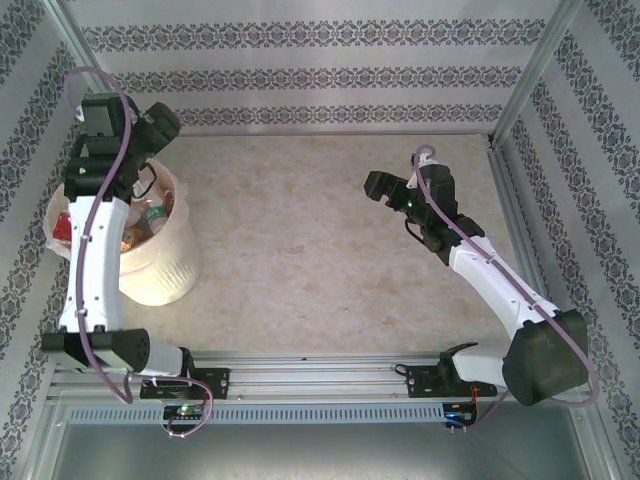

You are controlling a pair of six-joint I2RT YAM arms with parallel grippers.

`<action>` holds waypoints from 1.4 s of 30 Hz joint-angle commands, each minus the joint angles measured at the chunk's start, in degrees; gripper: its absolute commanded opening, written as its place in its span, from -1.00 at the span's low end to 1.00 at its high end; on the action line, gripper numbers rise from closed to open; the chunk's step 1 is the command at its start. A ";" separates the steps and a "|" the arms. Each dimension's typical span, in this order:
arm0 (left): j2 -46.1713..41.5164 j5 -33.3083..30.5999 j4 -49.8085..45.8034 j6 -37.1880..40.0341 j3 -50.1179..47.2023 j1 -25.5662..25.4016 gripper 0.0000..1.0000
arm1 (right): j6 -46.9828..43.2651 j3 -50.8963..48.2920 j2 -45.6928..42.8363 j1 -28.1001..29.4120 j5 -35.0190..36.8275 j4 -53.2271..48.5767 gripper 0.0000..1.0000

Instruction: Put the plastic bottles in the bin

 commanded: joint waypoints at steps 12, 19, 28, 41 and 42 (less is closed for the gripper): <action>-0.25 5.69 22.52 20.09 -12.65 -26.47 1.00 | -6.43 -5.13 -6.86 -2.51 14.74 0.12 0.96; -2.95 -2.45 35.28 26.83 -31.10 -27.69 0.99 | -19.58 -11.78 -7.27 -9.07 23.43 2.67 0.96; -2.79 -9.07 44.88 36.72 -46.84 -23.59 0.99 | -23.18 -22.09 2.53 -18.38 18.79 17.30 0.96; -2.70 -3.65 59.34 36.07 -66.33 -9.56 0.99 | -31.68 -34.54 15.75 -17.28 2.10 59.38 0.96; -2.04 -2.72 60.87 35.80 -67.56 -8.86 0.99 | -31.48 -33.61 15.65 -17.15 3.18 57.96 0.96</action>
